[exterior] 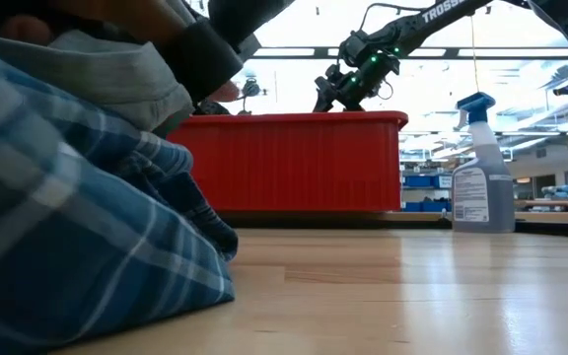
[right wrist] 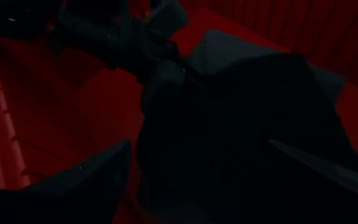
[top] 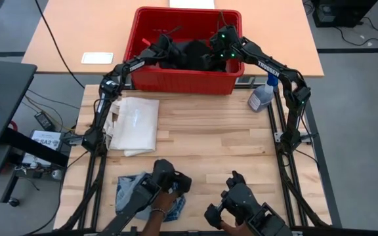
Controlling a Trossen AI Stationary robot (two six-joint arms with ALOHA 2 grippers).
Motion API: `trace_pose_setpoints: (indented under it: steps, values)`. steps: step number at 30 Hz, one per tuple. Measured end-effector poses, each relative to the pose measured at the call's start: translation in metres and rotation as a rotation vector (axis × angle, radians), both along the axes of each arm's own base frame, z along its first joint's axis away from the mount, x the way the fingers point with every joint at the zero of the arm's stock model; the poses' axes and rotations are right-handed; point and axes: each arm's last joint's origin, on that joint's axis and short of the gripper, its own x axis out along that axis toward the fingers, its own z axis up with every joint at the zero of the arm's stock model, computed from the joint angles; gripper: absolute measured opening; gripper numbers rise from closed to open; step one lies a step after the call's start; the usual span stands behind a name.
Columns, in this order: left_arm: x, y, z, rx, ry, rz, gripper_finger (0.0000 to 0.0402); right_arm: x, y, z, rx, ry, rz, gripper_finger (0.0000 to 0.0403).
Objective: Sort clothes
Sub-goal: Remove the black pants from the red bin
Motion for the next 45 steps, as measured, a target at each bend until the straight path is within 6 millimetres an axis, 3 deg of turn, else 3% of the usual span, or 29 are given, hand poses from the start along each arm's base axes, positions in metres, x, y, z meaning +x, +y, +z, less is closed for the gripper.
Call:
trace_pose_setpoints:
  steps: [13,16,21,28,34,45]
  values:
    - [0.000,-0.002,0.002,-0.003,0.008,-0.016,0.0017,0.001,-0.001,0.001,-0.013,-0.009,-0.003,0.0374]
    - [-0.002,-0.004,0.015,0.020,-0.002,-0.010,0.0017,-0.002,-0.003,0.001,-0.013,-0.009,-0.010,0.0374]
    - [-0.006,-0.011,0.054,0.139,-0.003,-0.029,0.0016,-0.011,-0.010,0.003,-0.016,-0.012,-0.035,0.0374]
    - [0.003,-0.034,0.094,0.332,0.012,-0.267,0.0015,-0.022,-0.018,0.005,-0.036,-0.018,-0.018,0.0374]
    - [0.013,-0.052,0.105,0.467,0.073,-0.473,0.0015,-0.027,-0.022,0.005,-0.136,0.054,0.043,0.0374]
    - [0.040,-0.085,0.099,0.640,0.224,-0.798,0.0014,-0.027,-0.029,0.011,-0.433,0.159,0.194,0.0374]
